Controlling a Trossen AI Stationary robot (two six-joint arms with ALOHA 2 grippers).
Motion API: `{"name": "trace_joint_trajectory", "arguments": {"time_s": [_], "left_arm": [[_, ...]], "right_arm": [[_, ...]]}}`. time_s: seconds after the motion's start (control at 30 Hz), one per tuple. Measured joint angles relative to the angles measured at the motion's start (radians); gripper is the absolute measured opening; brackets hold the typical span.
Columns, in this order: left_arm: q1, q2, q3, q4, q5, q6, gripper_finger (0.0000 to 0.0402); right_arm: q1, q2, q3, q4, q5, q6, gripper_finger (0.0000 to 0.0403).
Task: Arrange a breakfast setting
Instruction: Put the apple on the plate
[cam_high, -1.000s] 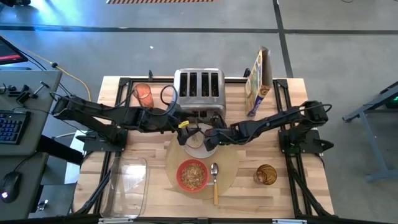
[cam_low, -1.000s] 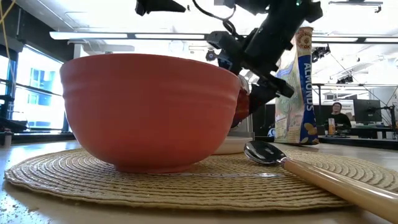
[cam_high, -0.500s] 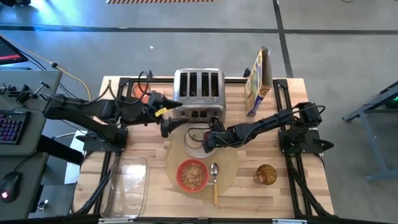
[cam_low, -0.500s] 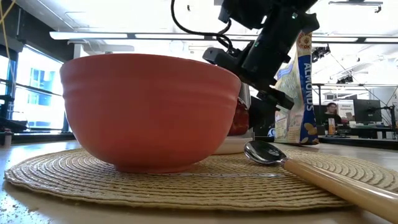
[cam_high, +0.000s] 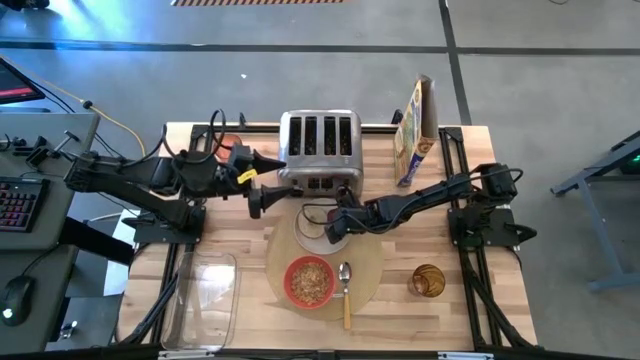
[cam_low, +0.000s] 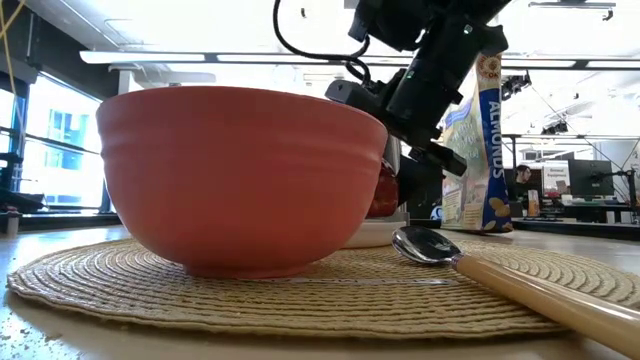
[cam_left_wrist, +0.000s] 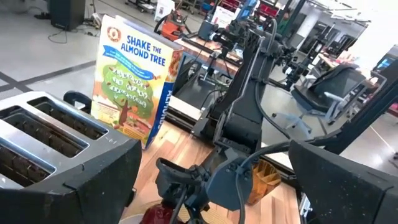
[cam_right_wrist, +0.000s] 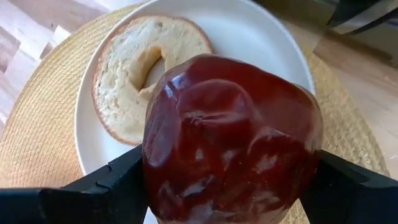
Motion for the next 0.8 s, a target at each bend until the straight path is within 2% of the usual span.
{"name": "trace_joint_trajectory", "arguments": {"time_s": [0.13, 0.33, 0.63, 0.8], "left_arm": [[-0.005, 0.000, 0.000, -0.009, 0.000, -0.002, 0.0395], [-0.005, 0.000, 0.000, -0.027, 0.000, -0.008, 0.0395], [-0.005, 0.000, 0.000, -0.027, 0.000, -0.003, 0.0395], [-0.005, 0.000, 0.000, -0.027, 0.000, -0.003, 0.0395]], "right_arm": [[0.000, 0.000, 0.000, 0.000, -0.038, -0.010, 0.0304], [0.000, 0.000, 0.000, 0.000, -0.040, -0.010, 0.0306], [-0.011, -0.002, 0.000, -0.001, -0.055, -0.002, 0.0352], [-0.012, -0.002, 0.000, -0.025, -0.059, 0.017, 0.0361]]}}
